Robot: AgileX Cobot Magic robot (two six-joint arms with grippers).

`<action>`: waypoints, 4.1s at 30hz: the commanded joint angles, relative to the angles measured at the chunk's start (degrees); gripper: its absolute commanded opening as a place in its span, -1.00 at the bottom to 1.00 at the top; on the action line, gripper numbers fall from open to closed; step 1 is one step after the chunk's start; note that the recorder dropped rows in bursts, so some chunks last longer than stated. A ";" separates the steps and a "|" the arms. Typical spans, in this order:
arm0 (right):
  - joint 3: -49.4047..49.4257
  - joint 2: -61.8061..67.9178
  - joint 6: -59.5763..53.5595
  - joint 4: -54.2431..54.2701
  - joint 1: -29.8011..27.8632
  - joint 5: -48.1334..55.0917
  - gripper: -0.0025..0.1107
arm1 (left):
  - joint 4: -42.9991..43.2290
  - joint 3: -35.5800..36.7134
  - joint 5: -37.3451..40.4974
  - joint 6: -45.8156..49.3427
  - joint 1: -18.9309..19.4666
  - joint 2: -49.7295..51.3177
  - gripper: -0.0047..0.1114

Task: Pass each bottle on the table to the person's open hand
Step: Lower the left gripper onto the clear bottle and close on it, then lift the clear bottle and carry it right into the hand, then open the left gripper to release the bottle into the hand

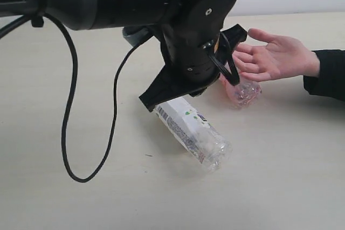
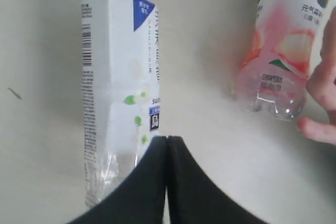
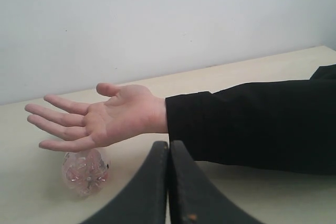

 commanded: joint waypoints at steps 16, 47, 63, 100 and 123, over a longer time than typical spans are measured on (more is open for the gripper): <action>0.32 -0.34 0.06 -0.04 0.08 -0.42 -0.95 | -4.41 -0.40 1.18 3.79 1.03 6.87 0.70; 0.32 -0.34 0.06 -0.04 0.08 -0.42 -0.95 | -10.15 -0.86 0.64 5.32 1.09 9.98 -0.92; 0.32 -0.34 0.06 -0.04 0.08 -0.42 -0.95 | -0.93 -32.22 11.78 6.90 -10.56 10.24 -0.92; 0.32 -0.34 0.06 -0.21 0.08 -0.41 -0.95 | -18.13 -47.67 -0.76 26.25 -0.02 31.22 -0.06; 0.32 -0.34 0.06 -0.07 0.08 -0.28 -0.95 | -17.87 -47.67 0.89 26.60 -0.14 26.04 0.89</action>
